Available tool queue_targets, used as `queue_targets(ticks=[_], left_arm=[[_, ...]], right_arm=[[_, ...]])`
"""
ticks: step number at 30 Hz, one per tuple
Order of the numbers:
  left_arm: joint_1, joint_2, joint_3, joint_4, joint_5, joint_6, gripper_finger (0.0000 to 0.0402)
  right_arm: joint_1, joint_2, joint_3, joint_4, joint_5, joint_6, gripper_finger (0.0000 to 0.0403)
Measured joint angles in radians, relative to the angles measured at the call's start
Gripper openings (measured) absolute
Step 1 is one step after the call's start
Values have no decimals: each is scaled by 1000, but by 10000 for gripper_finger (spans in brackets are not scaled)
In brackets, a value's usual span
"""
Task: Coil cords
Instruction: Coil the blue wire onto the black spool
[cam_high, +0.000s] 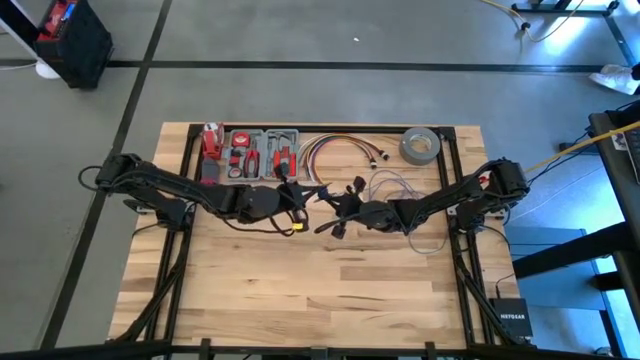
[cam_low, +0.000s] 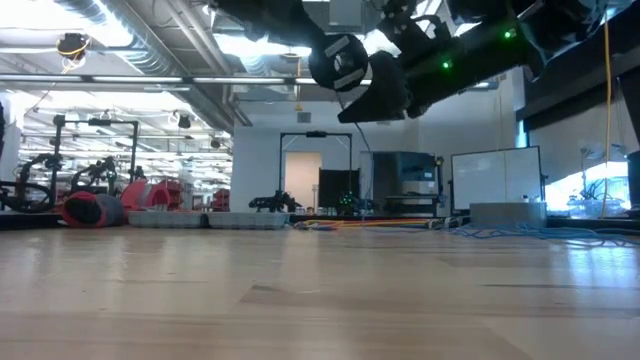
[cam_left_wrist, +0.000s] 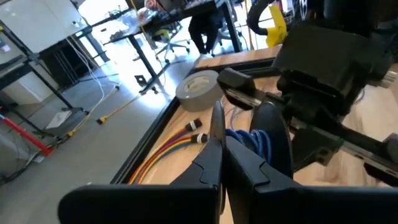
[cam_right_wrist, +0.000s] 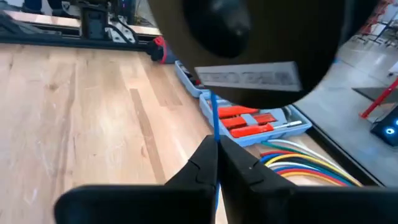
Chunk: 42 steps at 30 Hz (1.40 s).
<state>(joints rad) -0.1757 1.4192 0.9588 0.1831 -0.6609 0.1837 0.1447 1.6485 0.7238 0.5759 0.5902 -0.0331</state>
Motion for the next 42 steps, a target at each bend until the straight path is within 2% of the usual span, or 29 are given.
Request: queue_targets(ticks=[3, 8, 12, 17, 19, 23, 34, 39, 42], left_arm=[[0, -4, 0, 16, 0, -1, 0], [-1, -6, 3, 10, 0, 4, 0], [-1, -6, 2, 14, -1, 5, 0], [-1, -5, 2, 10, -1, 7, 0], [-1, -5, 2, 14, -1, 7, 0], [-1, -4, 2, 12, -1, 7, 0], [-1, -4, 2, 18, -1, 15, 0], [-1, -4, 2, 15, -1, 16, 0], [-1, -4, 2, 14, -1, 16, 0]], right_arm=[[0, 1, -3, -21, -12, 4, 38], [0, -12, -4, -55, -14, -24, 124], [8, -86, -4, -183, -15, -51, 176], [26, -192, -3, -406, -47, -49, 203], [27, -200, -3, -447, -93, -23, 204], [20, -167, -5, -422, -178, -7, 201], [-30, 46, -6, -160, -151, -102, 170], [-30, 91, -5, -82, -140, -139, 130], [-27, 91, -5, -94, -80, -157, 91]])
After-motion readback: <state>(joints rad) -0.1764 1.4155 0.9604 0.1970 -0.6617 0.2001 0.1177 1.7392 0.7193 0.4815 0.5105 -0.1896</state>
